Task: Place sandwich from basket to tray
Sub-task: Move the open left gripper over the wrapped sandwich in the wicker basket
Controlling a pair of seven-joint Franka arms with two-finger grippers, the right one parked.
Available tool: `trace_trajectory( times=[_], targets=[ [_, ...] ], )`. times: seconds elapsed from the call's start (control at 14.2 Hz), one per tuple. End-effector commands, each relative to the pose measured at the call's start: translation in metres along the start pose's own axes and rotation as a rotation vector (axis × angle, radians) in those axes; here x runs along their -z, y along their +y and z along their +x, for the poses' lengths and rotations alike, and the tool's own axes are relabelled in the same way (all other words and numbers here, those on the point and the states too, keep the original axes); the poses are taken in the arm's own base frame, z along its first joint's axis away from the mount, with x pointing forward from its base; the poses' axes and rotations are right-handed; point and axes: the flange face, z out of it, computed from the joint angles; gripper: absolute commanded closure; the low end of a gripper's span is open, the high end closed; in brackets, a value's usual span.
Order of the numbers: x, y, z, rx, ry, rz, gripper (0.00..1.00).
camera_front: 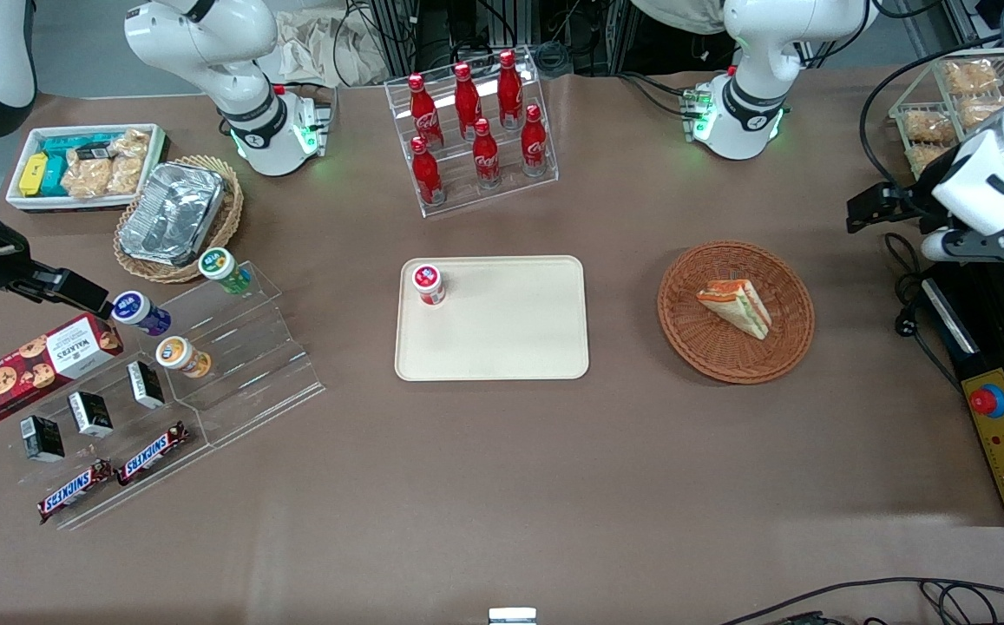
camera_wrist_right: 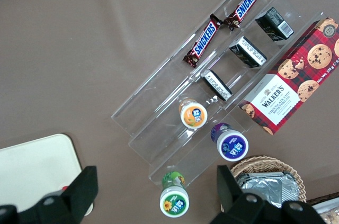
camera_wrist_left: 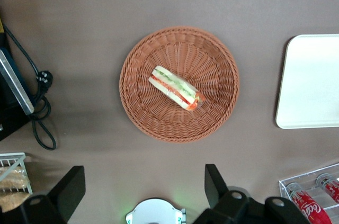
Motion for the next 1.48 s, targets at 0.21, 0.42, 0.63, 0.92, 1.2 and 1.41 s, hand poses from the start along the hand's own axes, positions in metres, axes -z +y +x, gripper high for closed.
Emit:
trace_trajectory(
  times=[0.21,0.42,0.63,0.92,1.2,1.41],
  targets=[
    [-0.049,0.005,-0.042,0.048,0.085,-0.060,0.00],
    [-0.081,0.005,-0.051,0.112,0.128,-0.065,0.00],
    [-0.118,0.018,-0.048,0.276,0.186,-0.070,0.00],
    [-0.164,0.041,-0.037,0.577,0.243,-0.098,0.00],
    [-0.212,0.050,-0.017,0.771,0.208,-0.114,0.00],
    [-0.245,0.054,-0.009,0.844,0.180,-0.107,0.00]
  ],
)
